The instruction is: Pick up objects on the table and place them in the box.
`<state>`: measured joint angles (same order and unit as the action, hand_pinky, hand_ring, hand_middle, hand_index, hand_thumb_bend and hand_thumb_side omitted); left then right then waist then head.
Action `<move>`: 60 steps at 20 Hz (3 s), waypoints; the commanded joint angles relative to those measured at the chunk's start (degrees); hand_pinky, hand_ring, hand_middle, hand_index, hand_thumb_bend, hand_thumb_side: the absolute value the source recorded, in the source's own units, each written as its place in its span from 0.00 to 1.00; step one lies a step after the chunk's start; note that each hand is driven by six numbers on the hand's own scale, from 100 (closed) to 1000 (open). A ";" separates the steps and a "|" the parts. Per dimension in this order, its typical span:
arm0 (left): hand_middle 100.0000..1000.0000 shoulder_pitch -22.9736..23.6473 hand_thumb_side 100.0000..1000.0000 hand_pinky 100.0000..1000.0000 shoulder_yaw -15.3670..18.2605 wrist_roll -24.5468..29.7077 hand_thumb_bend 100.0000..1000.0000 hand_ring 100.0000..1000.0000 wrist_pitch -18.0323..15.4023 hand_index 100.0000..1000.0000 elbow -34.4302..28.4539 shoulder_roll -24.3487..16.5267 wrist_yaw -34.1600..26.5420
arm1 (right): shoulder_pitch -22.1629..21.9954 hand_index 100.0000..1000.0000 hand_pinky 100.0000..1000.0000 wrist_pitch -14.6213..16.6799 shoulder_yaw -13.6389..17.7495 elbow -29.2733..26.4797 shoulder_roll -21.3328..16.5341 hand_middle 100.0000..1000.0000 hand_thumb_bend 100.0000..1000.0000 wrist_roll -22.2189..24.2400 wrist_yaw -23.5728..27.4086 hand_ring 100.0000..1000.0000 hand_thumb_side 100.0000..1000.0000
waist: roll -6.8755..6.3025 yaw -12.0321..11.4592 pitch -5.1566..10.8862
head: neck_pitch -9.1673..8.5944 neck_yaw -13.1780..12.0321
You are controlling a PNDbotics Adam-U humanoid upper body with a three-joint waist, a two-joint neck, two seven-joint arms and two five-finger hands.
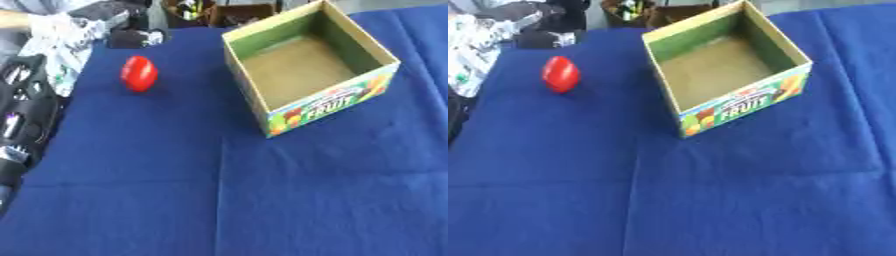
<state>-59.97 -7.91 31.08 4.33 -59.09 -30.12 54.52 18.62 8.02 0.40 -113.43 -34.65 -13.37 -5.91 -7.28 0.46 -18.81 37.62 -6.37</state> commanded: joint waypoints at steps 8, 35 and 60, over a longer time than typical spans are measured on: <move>0.88 -0.61 0.84 0.33 1.76 7.42 0.57 0.70 2.08 1.00 0.68 -3.70 1.05 | 0.04 0.71 0.61 -0.84 0.87 -1.16 -0.41 0.45 0.00 -0.58 0.18 0.64 0.86 | 0.26 0.03 1.05 | -0.68 0.14; 0.77 -1.05 0.76 0.13 4.53 2.21 0.51 0.53 4.30 0.98 7.13 -2.37 2.21 | 0.41 0.67 0.60 -1.76 1.04 -1.16 -0.08 0.43 0.00 -1.30 -0.14 0.63 0.82 | -0.53 2.33 -1.94 | -2.38 -1.18; 0.68 -1.14 0.72 0.05 3.85 5.54 0.43 0.45 4.91 0.94 8.85 -1.83 0.79 | 0.11 0.66 0.60 -2.45 1.49 -1.16 0.35 0.42 0.00 -2.37 -0.11 0.63 0.80 | -0.82 2.49 -2.46 | -2.33 -1.57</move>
<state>-59.99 -4.34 36.38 9.25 -49.91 -30.66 55.72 18.38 5.67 1.16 -113.43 -33.52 -15.46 -5.94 -8.39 2.96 -22.33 35.65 -7.72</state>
